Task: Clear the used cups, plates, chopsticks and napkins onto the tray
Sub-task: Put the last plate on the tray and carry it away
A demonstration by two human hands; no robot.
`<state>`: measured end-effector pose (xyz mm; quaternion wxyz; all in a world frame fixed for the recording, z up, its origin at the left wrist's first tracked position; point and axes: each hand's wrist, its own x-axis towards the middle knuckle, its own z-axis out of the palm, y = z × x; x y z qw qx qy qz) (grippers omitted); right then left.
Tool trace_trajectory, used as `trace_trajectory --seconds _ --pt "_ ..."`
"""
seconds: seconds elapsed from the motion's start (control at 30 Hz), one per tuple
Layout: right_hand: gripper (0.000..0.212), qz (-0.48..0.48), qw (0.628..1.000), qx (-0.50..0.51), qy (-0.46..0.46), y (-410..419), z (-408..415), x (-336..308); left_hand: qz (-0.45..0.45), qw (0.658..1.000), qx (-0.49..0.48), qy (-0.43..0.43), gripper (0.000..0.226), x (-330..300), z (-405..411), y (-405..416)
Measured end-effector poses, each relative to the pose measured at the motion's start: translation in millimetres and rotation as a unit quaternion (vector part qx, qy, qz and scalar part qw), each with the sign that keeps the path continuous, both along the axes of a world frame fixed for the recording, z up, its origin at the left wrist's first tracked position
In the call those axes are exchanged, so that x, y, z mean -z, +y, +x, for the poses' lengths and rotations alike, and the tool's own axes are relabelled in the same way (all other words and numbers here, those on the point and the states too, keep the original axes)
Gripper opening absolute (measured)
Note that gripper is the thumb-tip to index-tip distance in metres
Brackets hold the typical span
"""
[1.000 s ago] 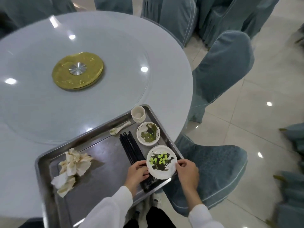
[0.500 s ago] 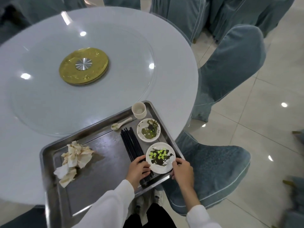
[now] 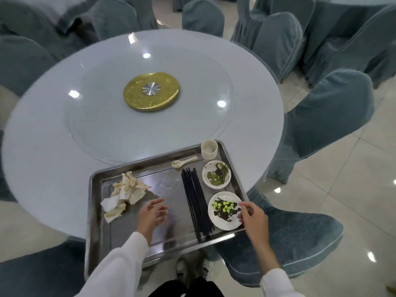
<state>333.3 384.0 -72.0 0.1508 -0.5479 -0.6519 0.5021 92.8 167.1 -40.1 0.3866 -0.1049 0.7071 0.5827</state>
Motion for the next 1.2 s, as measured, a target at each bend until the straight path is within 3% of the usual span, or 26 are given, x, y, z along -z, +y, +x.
trace_trajectory --seconds 0.13,0.3,0.53,0.63,0.8,1.07,1.2 --pt "0.015 0.02 0.999 -0.043 -0.008 12 -18 -3 -0.029 0.995 -0.07 0.058 0.016 -2 -25 -40" --pt "0.021 0.094 0.992 -0.073 -0.042 29 -34 2 -0.11 0.98 -0.106 0.127 0.02 0 -34 -96" --pt "0.022 0.116 0.976 -0.124 -0.138 47 -53 19 -0.264 0.929 -0.06 0.252 0.017 14 -51 -154" --pt "0.022 0.086 0.975 -0.129 -0.159 54 -54 27 -0.319 0.922 -0.033 0.216 0.02 26 -59 -165" --pt "0.025 0.031 0.985 -0.116 -0.125 58 -56 30 -0.263 0.951 -0.031 0.157 0.025 40 -72 -170" --pt "0.026 0.014 0.994 -0.096 -0.058 50 -66 28 -0.212 0.959 -0.11 0.15 0.01 45 -81 -160" --pt "0.02 -0.002 0.996 -0.082 -0.044 47 -71 28 -0.187 0.961 -0.154 0.132 0.018 44 -82 -156"
